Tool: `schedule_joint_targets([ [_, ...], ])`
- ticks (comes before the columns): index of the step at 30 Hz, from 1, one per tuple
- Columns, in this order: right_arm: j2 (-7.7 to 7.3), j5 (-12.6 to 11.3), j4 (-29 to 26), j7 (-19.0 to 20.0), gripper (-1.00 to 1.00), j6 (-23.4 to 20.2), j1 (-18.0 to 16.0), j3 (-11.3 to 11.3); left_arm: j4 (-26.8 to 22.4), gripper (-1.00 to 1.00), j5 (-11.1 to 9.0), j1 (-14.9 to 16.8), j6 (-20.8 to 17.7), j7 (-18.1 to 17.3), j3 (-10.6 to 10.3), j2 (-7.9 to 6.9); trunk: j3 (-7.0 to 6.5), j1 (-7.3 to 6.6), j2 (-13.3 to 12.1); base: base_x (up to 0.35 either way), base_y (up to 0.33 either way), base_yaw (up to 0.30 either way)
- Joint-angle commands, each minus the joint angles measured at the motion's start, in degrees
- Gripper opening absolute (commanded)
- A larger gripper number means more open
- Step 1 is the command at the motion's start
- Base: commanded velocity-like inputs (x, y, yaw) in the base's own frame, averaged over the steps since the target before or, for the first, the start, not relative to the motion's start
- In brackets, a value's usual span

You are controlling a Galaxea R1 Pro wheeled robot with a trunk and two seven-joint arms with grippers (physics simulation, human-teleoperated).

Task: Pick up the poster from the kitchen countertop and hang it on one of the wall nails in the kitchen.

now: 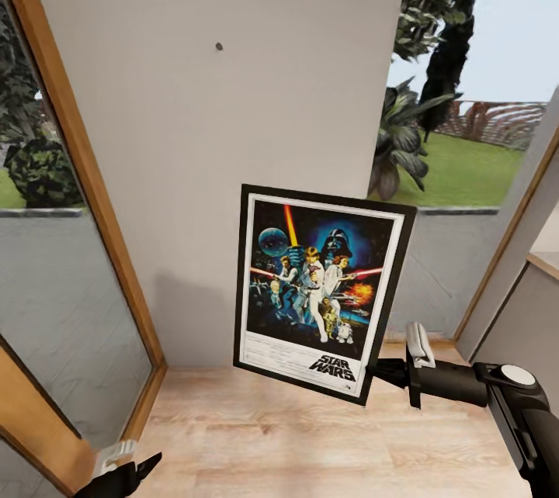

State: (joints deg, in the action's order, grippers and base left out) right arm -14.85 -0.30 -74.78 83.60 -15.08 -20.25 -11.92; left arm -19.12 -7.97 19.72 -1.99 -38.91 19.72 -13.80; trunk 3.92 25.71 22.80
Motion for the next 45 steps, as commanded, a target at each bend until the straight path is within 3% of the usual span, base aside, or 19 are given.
schedule_joint_targets([
  [1,0.00,-0.1,0.0,0.3,-1.00,-0.8,-0.1,0.0,0.0,1.00,-0.3,0.1,-0.2,-0.3,0.1,0.00,0.13,0.07,0.1,0.333,0.007,0.000],
  [8,0.00,-0.1,-0.1,0.3,-1.00,-0.8,-0.1,-0.1,0.0,1.00,-0.2,0.1,-0.2,-0.3,0.1,0.00,0.13,0.07,0.1,0.333,0.002,0.000],
  [12,0.20,-0.1,-0.1,0.3,-1.00,-1.0,-0.1,0.1,0.2,1.00,-0.2,0.1,-0.2,-2.2,0.3,0.12,0.13,0.07,0.1,0.174,0.000,0.000],
  [13,0.25,-0.1,-0.2,0.4,-1.00,-1.2,-0.1,0.3,2.9,1.00,-0.2,0.1,0.2,-4.9,0.3,0.37,0.13,0.07,0.1,0.023,0.000,0.000],
  [19,0.46,-0.1,-0.6,0.4,-1.00,-1.8,-0.5,0.3,6.9,1.00,-0.1,0.1,2.6,-5.6,0.3,1.54,0.13,0.07,0.1,0.008,0.000,0.000],
  [25,0.74,-0.1,-6.2,0.4,-1.00,-10.0,-2.2,0.3,9.5,1.00,-0.1,0.1,4.5,-5.6,0.3,1.65,0.13,0.07,0.1,0.000,0.000,0.000],
  [31,0.75,-0.1,-8.1,0.4,-1.00,-17.5,-8.0,1.3,9.8,1.00,0.0,0.1,5.1,-5.7,0.3,1.67,0.13,0.07,0.1,0.000,0.000,0.000],
  [32,0.73,-0.1,-8.3,0.4,-1.00,-19.1,-9.8,2.5,9.8,1.00,0.0,0.1,5.2,-5.7,0.3,1.67,0.13,0.07,0.1,0.000,0.000,0.000],
  [33,0.71,-0.1,-8.4,0.4,-1.00,-23.2,-14.3,5.0,10.1,1.00,0.0,0.1,5.2,-5.7,0.3,1.62,0.13,0.07,0.1,0.000,0.000,0.000],
  [36,0.71,-0.1,-8.5,0.4,-1.00,-26.6,-17.9,5.8,10.6,1.00,0.0,0.1,5.2,-5.7,0.3,1.60,0.13,0.07,0.1,0.000,0.000,0.000],
  [37,0.70,-0.1,-8.4,0.4,-1.00,-30.4,-23.0,7.4,10.8,1.00,0.0,0.1,5.2,-5.7,0.3,1.59,0.13,0.07,0.1,0.000,0.000,0.000],
  [39,0.70,-0.1,-8.3,0.4,-1.00,-32.0,-25.0,8.3,10.9,1.00,0.0,0.1,5.2,-5.7,0.3,1.58,0.13,0.07,0.1,0.000,0.000,0.000],
  [42,0.70,0.1,-8.1,0.4,-1.00,-36.5,-31.1,11.2,10.9,1.00,0.0,0.1,5.3,-5.7,0.3,1.58,0.13,0.07,0.1,0.000,0.000,0.000],
  [45,0.70,0.2,-7.9,0.4,-1.00,-38.7,-35.1,13.4,10.9,1.00,0.0,0.1,5.3,-5.7,0.3,1.58,0.13,0.07,0.1,0.000,0.000,0.000],
])
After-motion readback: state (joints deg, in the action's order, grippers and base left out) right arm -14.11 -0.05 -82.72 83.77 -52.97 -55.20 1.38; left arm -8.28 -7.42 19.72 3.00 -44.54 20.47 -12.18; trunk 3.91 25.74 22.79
